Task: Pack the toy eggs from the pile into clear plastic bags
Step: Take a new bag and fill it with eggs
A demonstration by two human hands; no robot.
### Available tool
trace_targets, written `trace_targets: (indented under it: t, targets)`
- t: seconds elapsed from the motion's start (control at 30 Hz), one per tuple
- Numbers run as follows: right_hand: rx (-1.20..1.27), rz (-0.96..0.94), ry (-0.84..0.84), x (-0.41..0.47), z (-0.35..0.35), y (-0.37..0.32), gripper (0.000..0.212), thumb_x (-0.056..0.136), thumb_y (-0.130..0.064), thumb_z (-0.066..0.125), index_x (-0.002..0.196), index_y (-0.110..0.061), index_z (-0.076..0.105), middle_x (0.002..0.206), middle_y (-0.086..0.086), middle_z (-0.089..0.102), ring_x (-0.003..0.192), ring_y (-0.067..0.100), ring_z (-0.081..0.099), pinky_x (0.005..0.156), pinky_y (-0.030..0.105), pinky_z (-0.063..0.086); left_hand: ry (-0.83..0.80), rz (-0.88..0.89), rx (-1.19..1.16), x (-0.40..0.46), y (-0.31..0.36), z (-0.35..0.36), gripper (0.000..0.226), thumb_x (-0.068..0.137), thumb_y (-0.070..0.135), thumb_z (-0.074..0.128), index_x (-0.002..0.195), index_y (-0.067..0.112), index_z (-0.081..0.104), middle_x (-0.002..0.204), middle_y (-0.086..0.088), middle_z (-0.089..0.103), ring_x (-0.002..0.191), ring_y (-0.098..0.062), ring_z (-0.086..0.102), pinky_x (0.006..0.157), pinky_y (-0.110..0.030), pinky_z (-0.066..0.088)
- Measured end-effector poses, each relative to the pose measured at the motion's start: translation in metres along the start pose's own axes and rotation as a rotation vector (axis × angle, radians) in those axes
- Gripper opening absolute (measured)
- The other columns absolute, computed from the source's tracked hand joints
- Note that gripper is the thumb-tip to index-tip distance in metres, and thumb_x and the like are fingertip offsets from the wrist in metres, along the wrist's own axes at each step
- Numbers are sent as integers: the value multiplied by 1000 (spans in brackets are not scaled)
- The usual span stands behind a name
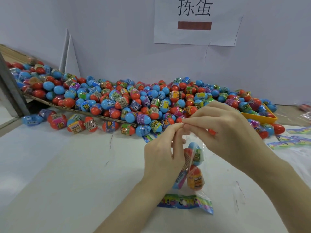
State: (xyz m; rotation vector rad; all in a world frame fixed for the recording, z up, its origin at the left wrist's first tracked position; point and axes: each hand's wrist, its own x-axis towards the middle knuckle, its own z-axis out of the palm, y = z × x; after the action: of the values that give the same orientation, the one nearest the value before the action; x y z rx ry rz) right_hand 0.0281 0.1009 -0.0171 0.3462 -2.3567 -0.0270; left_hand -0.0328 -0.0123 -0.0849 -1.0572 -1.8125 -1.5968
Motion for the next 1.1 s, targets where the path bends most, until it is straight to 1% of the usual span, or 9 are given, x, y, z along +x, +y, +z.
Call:
trace_targets:
  t: [0.13,0.23,0.37,0.43,0.53,0.67,0.83,0.93,1.1]
  targets:
    - [-13,-51,-107,6,-5,0,19,79,-14,58,71,-7,74,63,3,66,58,21,60,50,35,54,29,17,34,1,-1,-1,30,91,19,40,91,5,66,71,5,66,69,-7,61,48,-12,43]
    - [-24,-50,-103,7,-6,0,24,81,-14,55,66,-4,71,59,5,65,57,22,59,48,36,53,32,38,41,0,-1,-1,29,90,17,41,90,3,67,68,2,66,64,-9,59,45,-12,40]
    - [-82,-62,-40,5,-1,-4,34,85,-17,44,68,-3,69,62,6,64,58,22,59,51,33,53,25,14,4,-1,0,-1,29,91,18,41,92,4,66,71,13,59,68,-7,60,48,-1,36]
    - [14,9,-19,1,3,-5,28,86,-20,48,77,-4,70,70,5,67,63,22,60,56,33,54,22,-15,-40,-2,-1,0,29,91,22,41,94,7,66,73,17,57,67,-7,61,49,-3,41]
    - [140,85,-24,-3,6,-4,28,82,-28,56,88,-5,70,79,2,68,71,19,61,62,30,53,21,-60,-68,-2,-2,1,34,90,28,41,99,8,66,70,13,61,64,-9,63,50,-18,48]
    - [134,118,-23,-4,10,2,25,76,-13,60,96,-4,70,80,5,67,73,24,61,64,36,55,-12,-47,-61,-3,-2,2,36,91,28,38,101,8,65,75,9,66,64,-8,63,54,-27,50]
    - [56,103,112,-5,13,1,22,77,-15,64,94,-2,69,74,4,69,68,17,62,68,31,52,-51,-84,-106,-2,0,1,28,92,31,36,99,20,61,77,31,59,69,2,64,56,-16,52]
    - [-30,50,201,-10,16,-3,21,83,-21,60,85,-4,72,78,8,69,71,24,64,65,34,52,-59,-119,-121,-2,1,0,21,91,36,35,100,32,54,73,31,58,71,2,64,57,-17,52]
    - [-130,-23,222,-10,16,-5,24,85,-18,55,79,-4,74,69,8,65,64,25,57,58,33,48,-22,-64,-79,-3,-1,2,33,93,26,41,105,6,64,77,12,63,72,-7,64,57,-22,52]
